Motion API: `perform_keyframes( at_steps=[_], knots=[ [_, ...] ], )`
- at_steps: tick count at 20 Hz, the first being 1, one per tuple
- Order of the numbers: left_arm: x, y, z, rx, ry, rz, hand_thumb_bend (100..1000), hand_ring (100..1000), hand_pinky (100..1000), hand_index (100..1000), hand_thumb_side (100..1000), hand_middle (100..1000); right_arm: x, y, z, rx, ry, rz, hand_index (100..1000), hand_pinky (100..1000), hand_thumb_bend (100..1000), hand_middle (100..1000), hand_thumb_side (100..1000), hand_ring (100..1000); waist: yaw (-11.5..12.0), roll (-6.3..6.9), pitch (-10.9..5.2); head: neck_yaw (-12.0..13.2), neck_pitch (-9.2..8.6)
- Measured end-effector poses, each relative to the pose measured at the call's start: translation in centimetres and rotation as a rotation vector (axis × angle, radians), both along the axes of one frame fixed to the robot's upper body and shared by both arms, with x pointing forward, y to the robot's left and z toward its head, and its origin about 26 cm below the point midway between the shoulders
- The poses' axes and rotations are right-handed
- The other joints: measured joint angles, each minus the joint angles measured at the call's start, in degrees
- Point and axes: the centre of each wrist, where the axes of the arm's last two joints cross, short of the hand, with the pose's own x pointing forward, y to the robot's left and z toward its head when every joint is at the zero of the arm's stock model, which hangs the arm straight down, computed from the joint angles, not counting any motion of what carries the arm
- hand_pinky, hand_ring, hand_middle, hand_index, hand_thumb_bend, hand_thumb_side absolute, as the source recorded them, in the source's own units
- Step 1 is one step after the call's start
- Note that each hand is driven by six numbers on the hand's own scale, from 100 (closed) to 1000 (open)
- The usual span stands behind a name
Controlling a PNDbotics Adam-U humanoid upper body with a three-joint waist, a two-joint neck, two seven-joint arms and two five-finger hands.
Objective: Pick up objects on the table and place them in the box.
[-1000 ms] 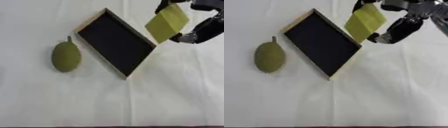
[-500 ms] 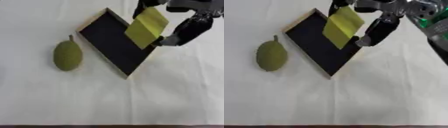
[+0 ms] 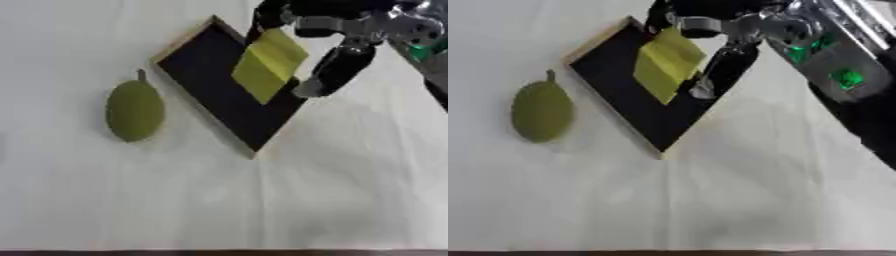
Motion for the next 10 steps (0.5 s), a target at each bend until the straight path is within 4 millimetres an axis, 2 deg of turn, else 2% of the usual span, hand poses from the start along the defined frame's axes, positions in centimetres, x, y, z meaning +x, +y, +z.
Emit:
perform_keyframes(
  at_steps=[2, 3, 4, 6, 10],
  knots=[
    [0.01, -0.02, 0.04, 0.0, -0.001, -0.001, 370, 884, 852, 1000, 768, 894, 0.25, 0.07, -0.21, -0.003, 0.008, 0.001, 853, 843, 381, 803, 159, 852, 0.0, 0.0, 0.01, 0.0, 0.0],
    [0.02, -0.02, 0.06, 0.0, -0.002, -0.001, 369, 884, 852, 1000, 769, 894, 0.32, 0.1, -0.26, -0.003, 0.01, 0.002, 864, 850, 385, 812, 194, 862, 0.0, 0.0, 0.01, 0.0, 0.0],
    [0.02, -0.03, 0.08, 0.0, -0.002, -0.001, 369, 884, 852, 1000, 770, 894, 0.39, 0.09, -0.28, -0.006, 0.012, 0.001, 877, 858, 387, 822, 268, 875, 0.0, 0.0, 0.01, 0.0, 0.01],
    [0.02, -0.03, 0.08, 0.0, -0.002, -0.001, 370, 884, 852, 1000, 769, 894, 0.43, 0.08, -0.17, -0.011, 0.005, 0.0, 892, 870, 392, 833, 317, 892, 0.0, 0.0, 0.01, 0.0, 0.03],
    [0.02, -0.03, 0.08, 0.0, -0.002, -0.001, 370, 885, 852, 1000, 768, 894, 0.45, 0.05, -0.04, -0.015, -0.02, -0.003, 901, 871, 376, 830, 356, 891, -0.1, 0.0, 0.01, 0.0, 0.17]
  ],
)
